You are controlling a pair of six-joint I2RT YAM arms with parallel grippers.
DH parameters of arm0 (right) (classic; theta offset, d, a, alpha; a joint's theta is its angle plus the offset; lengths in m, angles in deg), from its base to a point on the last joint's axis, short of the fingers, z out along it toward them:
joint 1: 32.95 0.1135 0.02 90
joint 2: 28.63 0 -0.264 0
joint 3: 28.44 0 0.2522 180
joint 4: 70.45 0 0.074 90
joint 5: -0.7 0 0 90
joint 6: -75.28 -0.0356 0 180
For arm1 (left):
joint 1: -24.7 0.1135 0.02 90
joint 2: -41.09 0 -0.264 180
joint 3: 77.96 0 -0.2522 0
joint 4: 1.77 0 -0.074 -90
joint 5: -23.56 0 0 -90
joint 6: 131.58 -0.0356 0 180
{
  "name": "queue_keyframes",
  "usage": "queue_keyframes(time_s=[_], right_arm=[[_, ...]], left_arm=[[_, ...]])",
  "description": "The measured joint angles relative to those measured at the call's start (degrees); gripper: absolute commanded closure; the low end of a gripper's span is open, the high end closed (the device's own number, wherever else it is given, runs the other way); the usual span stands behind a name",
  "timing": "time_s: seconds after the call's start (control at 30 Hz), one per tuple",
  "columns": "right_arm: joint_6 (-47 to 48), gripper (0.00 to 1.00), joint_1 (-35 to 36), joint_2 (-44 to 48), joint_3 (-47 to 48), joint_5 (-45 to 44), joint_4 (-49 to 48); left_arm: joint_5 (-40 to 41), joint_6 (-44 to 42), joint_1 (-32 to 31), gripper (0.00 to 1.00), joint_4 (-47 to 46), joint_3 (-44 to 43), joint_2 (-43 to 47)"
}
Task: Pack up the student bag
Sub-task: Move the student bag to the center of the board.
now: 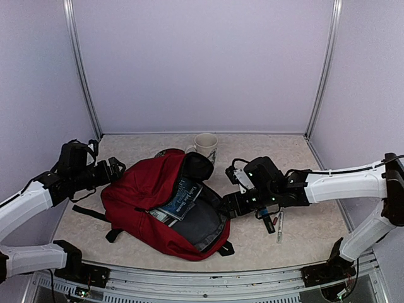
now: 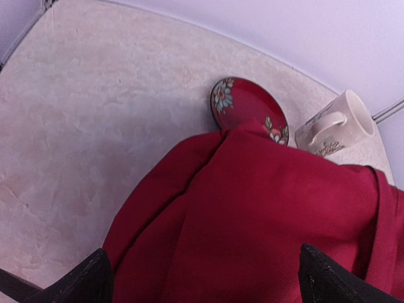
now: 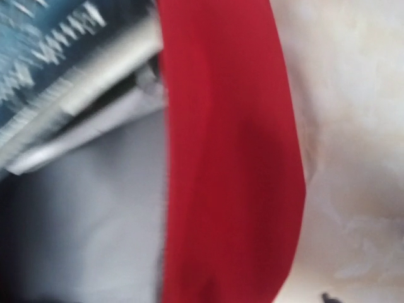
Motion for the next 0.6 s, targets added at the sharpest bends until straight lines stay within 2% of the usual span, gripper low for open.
queue_keyframes(time_s=[0.13,0.27,0.37,0.6], right_arm=[[0.5,0.71,-0.44,-3.56,-0.07,0.87,-0.92],[0.17,0.83,-2.93,-5.25,-0.2,3.26,-2.69],[0.31,0.99,-4.52,-6.19,-0.17,3.89,-3.48],[1.44,1.0,-8.79,-8.33,0.26,5.88,-3.91]], left_arm=[[-3.06,0.57,0.26,0.01,0.02,1.2,-1.84],[-4.52,0.44,0.28,0.01,-0.72,1.49,-0.85],[-4.94,0.0,0.28,0.01,-0.94,1.99,0.24],[-6.8,-0.72,0.28,0.01,-0.81,2.05,0.66]])
